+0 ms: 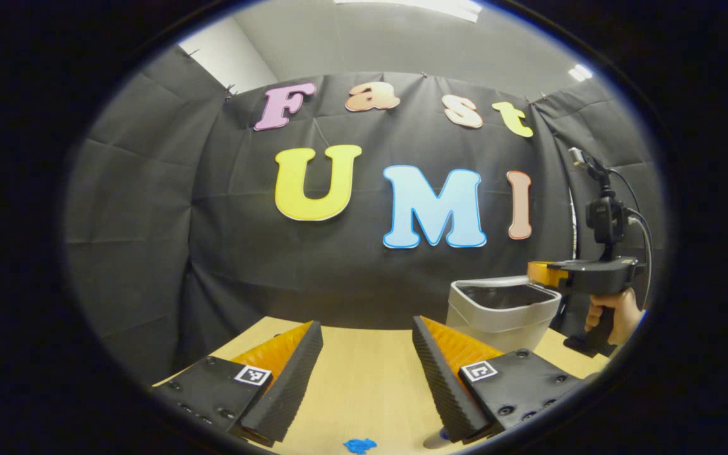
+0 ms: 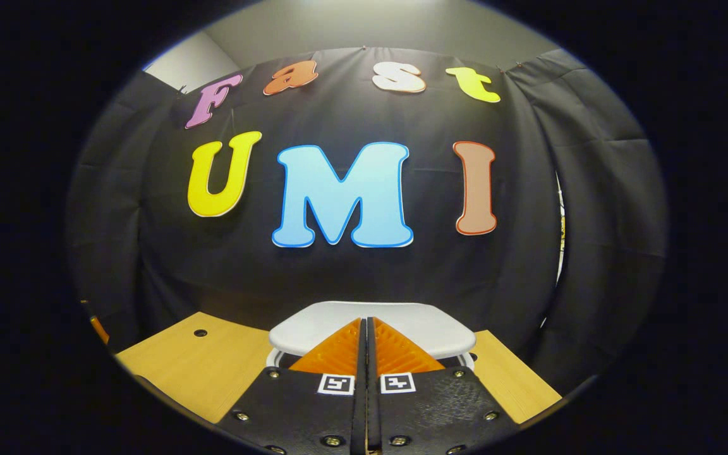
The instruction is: Press the lid of the desktop garbage bin to open it, pick up the crumpled paper on the desktop and throw it into the bin, then pick up the pop can on the desktop and drop it into the bin, and finally close the garbage bin lid.
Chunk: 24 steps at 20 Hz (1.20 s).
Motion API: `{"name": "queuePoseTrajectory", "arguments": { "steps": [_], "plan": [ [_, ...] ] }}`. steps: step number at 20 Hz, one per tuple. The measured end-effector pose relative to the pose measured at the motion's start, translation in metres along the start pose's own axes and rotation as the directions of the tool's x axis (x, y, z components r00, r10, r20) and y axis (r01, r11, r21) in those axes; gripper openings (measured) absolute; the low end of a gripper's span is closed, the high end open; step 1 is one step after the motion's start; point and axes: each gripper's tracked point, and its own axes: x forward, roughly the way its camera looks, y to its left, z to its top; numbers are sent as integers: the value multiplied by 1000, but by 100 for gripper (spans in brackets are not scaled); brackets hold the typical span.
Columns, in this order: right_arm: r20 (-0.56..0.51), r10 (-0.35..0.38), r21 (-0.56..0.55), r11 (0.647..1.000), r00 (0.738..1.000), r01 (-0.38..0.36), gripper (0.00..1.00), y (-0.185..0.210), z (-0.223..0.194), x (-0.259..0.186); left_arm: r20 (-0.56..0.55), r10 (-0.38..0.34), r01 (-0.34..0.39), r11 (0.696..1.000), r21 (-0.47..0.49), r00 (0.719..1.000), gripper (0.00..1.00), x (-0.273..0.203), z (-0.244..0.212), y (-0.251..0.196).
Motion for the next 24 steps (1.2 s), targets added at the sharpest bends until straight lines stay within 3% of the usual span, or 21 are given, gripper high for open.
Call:
{"name": "queuePoseTrajectory", "arguments": {
  "steps": [7, 24],
  "plan": [
    [41, 2, 51, 999, 999, -4, 1, -2, 19, -7, 9, 9, -9, 1000, 7, 1000, 95, 0, 3, 7],
    [61, 29, -37, 999, 998, -27, 1, 26, 12, -76, -50, -29, 28, 999, -29, 998, 96, 4, -29, 7]
  ]
}}
